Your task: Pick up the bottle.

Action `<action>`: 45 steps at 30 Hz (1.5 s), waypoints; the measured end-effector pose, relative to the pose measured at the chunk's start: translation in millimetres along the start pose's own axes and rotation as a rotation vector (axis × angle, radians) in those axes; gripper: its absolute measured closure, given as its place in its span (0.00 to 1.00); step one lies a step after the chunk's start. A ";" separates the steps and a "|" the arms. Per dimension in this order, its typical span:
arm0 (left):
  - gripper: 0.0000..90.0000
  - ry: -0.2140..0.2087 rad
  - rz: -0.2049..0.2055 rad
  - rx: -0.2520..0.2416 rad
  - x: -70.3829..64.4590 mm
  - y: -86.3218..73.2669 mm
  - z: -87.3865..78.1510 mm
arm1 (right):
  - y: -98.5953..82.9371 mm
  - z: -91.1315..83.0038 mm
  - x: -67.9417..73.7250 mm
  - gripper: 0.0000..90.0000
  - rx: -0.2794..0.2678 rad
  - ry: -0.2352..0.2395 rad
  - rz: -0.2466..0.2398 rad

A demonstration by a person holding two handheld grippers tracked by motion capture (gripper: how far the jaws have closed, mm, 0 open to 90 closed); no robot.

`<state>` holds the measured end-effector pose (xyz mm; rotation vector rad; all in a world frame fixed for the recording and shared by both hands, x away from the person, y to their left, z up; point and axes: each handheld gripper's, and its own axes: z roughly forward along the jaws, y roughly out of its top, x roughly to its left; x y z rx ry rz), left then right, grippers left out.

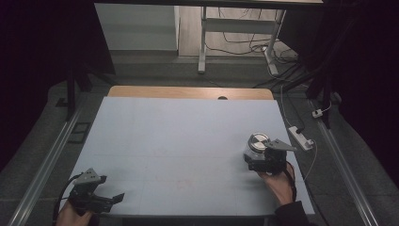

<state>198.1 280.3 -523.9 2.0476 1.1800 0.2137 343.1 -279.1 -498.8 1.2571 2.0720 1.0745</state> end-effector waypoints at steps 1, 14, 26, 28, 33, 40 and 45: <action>0.00 -0.003 -0.002 -0.005 0.5 -0.2 -0.4 | 1.0 0.7 -0.9 0.00 -0.006 0.003 0.010; 0.00 -0.021 -0.005 -0.008 2.2 -0.1 -0.2 | 11.4 4.3 -4.0 0.10 -0.044 -0.014 0.007; 0.01 -0.034 -0.001 -0.008 2.7 -0.2 -0.2 | 13.2 0.7 -5.0 0.16 -0.035 -0.016 -0.022; 0.01 -0.037 0.000 -0.007 2.7 -0.1 0.0 | 14.0 -0.1 -3.1 0.16 -0.035 -0.006 -0.027; 0.01 -0.043 -0.001 -0.003 3.0 0.3 0.7 | 17.5 -2.6 6.3 0.16 -0.042 0.033 -0.063; 0.03 -0.045 0.005 0.017 2.2 1.3 2.8 | 22.0 -4.5 28.0 0.16 -0.049 0.092 -0.127; 0.04 -0.050 0.006 0.030 2.4 2.2 4.4 | 22.4 -1.2 47.0 0.16 -0.027 0.130 -0.205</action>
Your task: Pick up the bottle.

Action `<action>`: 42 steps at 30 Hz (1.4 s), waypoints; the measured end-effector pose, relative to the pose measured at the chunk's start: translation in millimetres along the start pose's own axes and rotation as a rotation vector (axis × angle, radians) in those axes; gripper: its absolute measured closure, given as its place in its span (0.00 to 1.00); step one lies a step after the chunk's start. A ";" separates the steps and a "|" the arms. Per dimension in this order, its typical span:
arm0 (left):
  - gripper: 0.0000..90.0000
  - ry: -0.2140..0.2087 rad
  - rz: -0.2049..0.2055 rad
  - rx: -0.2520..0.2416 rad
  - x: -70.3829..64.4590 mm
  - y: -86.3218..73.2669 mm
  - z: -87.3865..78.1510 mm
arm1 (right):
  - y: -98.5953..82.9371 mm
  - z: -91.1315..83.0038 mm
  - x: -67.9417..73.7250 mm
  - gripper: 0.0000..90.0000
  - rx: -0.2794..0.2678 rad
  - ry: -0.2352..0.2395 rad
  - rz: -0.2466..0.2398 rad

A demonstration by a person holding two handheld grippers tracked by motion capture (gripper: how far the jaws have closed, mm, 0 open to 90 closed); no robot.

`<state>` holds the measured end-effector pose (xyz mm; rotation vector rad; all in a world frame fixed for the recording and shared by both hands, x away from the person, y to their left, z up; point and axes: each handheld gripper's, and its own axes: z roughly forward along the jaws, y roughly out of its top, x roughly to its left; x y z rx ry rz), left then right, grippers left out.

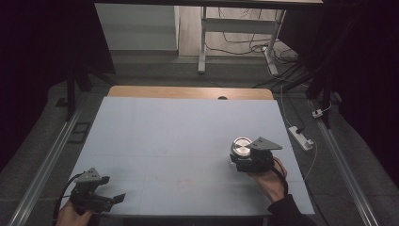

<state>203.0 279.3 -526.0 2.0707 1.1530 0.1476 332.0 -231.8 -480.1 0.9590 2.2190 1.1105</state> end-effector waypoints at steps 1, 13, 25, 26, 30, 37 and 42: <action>0.04 -0.003 -0.002 0.002 0.1 0.1 0.3 | 0.4 1.0 4.1 0.16 0.010 0.002 -0.013; 0.04 -0.023 -0.033 -0.003 4.5 0.2 -0.2 | 9.8 3.6 35.6 0.16 -0.006 0.084 -0.102; 0.04 -0.039 -0.034 -0.004 5.4 0.2 -0.2 | 19.3 7.1 54.2 0.16 -0.029 0.210 -0.046; 0.04 -0.040 -0.034 -0.003 5.4 0.3 0.0 | 20.3 7.2 55.4 0.16 -0.032 0.218 -0.041; 0.04 -0.043 -0.034 -0.005 5.7 0.2 -0.2 | 23.4 7.8 59.3 0.16 -0.046 0.239 -0.037; 0.04 -0.055 -0.030 -0.031 5.5 -0.1 -1.6 | 33.0 13.8 73.4 0.16 -0.071 0.294 -0.043; 0.04 -0.058 -0.009 -0.036 3.2 0.7 -1.0 | 37.1 18.2 80.3 0.16 -0.074 0.317 -0.051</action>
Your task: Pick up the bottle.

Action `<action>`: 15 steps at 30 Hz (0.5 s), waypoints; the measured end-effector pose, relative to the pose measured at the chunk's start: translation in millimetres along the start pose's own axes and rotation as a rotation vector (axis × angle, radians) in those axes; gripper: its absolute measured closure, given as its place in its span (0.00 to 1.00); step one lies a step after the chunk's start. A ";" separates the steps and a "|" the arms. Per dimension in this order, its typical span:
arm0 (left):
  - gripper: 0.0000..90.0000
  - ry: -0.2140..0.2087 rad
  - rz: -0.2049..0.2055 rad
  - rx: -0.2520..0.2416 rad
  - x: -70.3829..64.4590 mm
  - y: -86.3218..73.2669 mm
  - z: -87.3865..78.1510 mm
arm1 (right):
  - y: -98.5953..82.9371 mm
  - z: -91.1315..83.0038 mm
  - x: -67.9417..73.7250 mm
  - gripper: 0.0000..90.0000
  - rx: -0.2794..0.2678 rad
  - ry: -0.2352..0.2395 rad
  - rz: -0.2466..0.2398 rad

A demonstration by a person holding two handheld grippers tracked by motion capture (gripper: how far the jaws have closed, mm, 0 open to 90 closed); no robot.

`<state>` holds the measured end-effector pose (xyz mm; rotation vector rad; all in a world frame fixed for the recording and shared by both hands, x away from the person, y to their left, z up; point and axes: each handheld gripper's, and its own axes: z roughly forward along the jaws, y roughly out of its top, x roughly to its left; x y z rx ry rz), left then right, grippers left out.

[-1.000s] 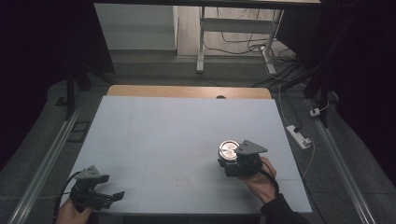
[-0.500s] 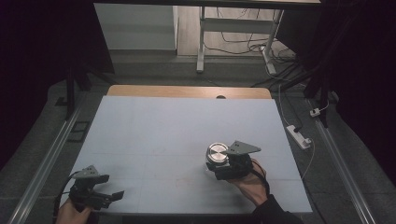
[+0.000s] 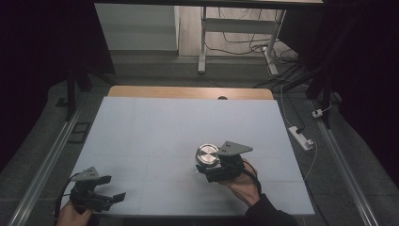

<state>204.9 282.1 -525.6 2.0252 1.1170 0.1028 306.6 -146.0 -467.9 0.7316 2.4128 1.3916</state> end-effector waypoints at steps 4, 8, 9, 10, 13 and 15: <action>0.04 -0.003 -0.005 -0.004 0.8 -0.3 -0.4 | 4.9 6.8 4.6 0.16 -0.007 0.024 -0.002; 0.04 -0.004 -0.003 0.000 0.4 -0.1 0.0 | 8.6 12.3 9.1 0.16 -0.004 0.035 -0.013; 0.04 -0.003 -0.002 0.000 0.4 -0.1 0.0 | 9.5 13.8 10.5 0.16 -0.004 0.040 -0.016; 0.04 -0.004 -0.003 0.000 0.6 -0.1 0.0 | 10.4 15.2 12.0 0.16 -0.002 0.045 -0.020; 0.04 -0.005 -0.003 0.001 0.6 -0.1 0.0 | 13.3 20.0 16.6 0.16 -0.003 0.059 -0.030; 0.04 -0.004 -0.002 0.000 0.6 -0.2 0.0 | 15.0 22.2 19.3 0.16 -0.001 0.061 -0.036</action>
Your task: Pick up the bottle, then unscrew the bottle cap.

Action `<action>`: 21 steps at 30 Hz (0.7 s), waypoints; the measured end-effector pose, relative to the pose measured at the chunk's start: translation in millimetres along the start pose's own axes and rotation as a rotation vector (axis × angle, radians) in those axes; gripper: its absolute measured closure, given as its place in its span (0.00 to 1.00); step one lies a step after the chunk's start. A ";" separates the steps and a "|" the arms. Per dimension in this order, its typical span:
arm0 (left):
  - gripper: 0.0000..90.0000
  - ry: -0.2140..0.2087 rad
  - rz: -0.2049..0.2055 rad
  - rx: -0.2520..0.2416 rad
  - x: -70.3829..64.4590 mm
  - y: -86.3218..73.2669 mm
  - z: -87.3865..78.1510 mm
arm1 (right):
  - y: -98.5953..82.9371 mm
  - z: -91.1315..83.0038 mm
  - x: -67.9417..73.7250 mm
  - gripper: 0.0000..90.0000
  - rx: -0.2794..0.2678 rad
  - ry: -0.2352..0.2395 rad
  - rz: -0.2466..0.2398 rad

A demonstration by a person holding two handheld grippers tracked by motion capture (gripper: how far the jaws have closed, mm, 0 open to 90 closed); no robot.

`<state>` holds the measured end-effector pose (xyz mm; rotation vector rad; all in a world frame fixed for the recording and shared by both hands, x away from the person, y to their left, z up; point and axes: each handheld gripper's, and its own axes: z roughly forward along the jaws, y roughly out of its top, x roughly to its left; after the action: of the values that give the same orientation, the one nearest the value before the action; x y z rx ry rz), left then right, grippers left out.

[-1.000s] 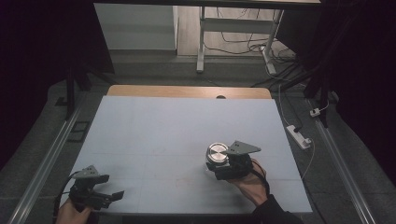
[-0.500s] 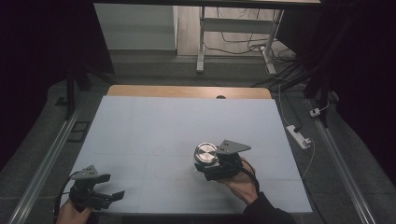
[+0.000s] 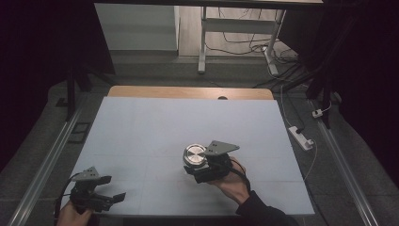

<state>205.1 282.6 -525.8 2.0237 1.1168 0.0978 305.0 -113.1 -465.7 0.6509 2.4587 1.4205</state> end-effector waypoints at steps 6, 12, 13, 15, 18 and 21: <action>0.03 -0.003 0.001 -0.004 -0.1 -0.1 -0.4 | 2.9 3.7 2.7 0.16 -0.008 0.013 -0.012; 0.01 -0.023 0.014 -0.019 -0.9 0.6 -0.6 | 3.6 5.2 4.0 0.16 -0.002 0.010 -0.025; 0.01 -0.028 0.017 -0.026 -1.7 1.0 -0.6 | 3.5 5.4 4.0 0.16 -0.002 0.011 -0.025; 0.00 -0.042 0.033 -0.030 -4.5 3.6 0.5 | 3.3 5.8 4.4 0.16 -0.003 0.014 -0.027; 0.00 -0.041 0.047 -0.037 -6.7 6.0 1.6 | 3.2 5.5 4.9 0.16 0.000 0.017 -0.031; 0.00 -0.051 0.061 -0.044 -9.8 10.5 3.2 | 3.5 5.1 5.3 0.16 -0.003 0.020 -0.032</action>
<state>207.6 270.4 -517.9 2.0100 1.0133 0.1001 303.3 -105.2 -465.2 0.5969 2.4704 1.4253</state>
